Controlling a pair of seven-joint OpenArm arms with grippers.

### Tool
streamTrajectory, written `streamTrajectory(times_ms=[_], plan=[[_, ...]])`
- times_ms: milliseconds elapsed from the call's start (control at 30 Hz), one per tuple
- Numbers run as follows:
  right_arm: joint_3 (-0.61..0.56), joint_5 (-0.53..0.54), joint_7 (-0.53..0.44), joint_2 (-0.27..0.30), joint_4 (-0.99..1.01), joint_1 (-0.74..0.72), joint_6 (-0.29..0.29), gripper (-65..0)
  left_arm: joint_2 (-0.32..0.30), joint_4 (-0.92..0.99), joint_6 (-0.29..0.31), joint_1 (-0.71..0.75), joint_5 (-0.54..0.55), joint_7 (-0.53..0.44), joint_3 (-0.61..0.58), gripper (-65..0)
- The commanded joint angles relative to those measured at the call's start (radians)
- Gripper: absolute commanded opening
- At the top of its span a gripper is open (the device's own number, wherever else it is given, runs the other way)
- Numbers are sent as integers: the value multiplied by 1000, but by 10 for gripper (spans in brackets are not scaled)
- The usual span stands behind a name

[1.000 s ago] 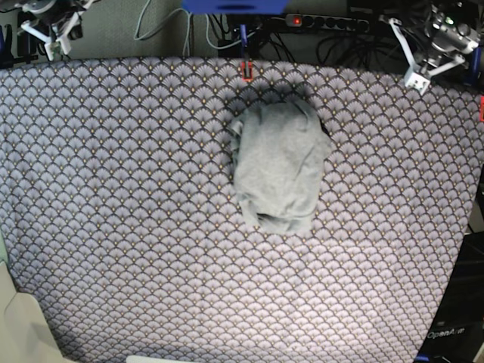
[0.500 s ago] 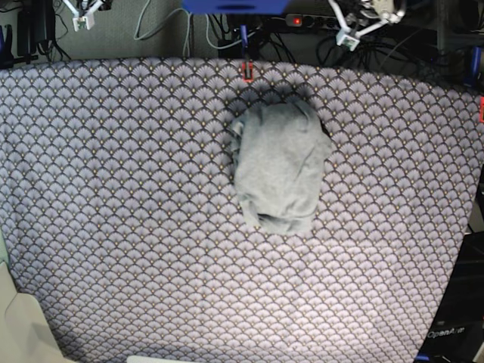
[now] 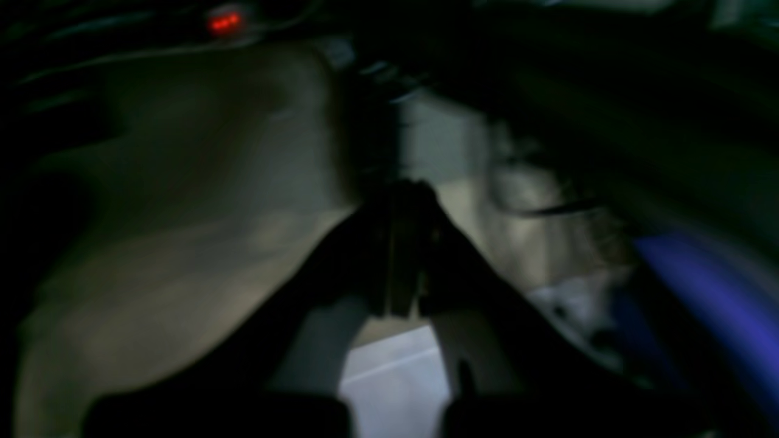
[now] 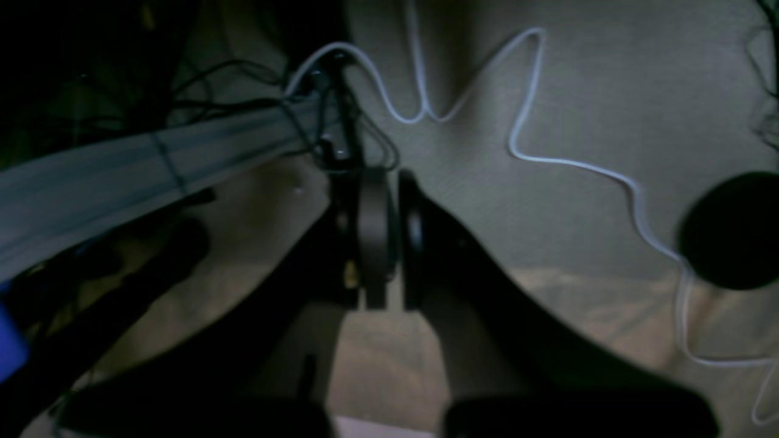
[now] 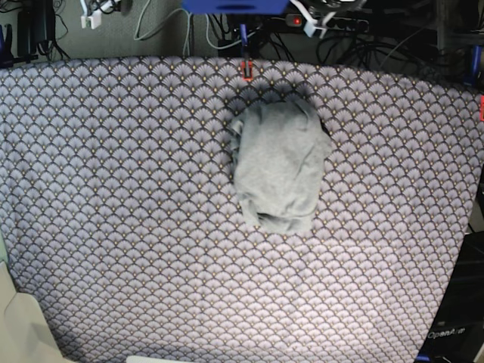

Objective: Fold the T-shirt properly

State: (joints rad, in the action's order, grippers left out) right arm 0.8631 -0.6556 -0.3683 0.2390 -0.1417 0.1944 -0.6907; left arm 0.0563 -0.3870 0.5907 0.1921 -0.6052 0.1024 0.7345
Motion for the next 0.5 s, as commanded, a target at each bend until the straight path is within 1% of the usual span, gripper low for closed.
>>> streamTrajectory(times_ms=[0, 33, 100, 133, 267, 300, 367, 433, 467], plan=[[2, -37, -18, 13, 11, 3, 16, -633, -5, 47, -27, 4, -17, -10, 0, -646], [2, -72, -27, 10, 15, -6, 81, -633, -5, 96, -77, -12, -22, -36, 0, -646], [2, -119, -36, 0, 17, -11, 184, -633, -5, 181, -174, -33, -19, -85, 4, -646], [2, -146, -36, -10, 17, -16, 228, -633, -5, 221, -236, -41, -19, -115, 4, -646], [2, -257, -27, -23, 26, -43, 339, -629, -5, 325, -447, -67, -19, -232, 4, -646], [2, -283, -27, -31, 41, -51, 372, -629, -5, 342, -489, -76, -17, -247, 4, -646], [2, -324, -25, -36, 64, -56, 438, -629, -19, 359, -553, -93, -17, -252, 4, -646], [3, -343, -25, -40, 75, -56, 520, -629, -36, 366, -601, -112, -11, -252, 18, -645], [3, -343, -25, -46, 75, -56, 550, -629, -42, 366, -610, -121, 0, -250, 38, -645]])
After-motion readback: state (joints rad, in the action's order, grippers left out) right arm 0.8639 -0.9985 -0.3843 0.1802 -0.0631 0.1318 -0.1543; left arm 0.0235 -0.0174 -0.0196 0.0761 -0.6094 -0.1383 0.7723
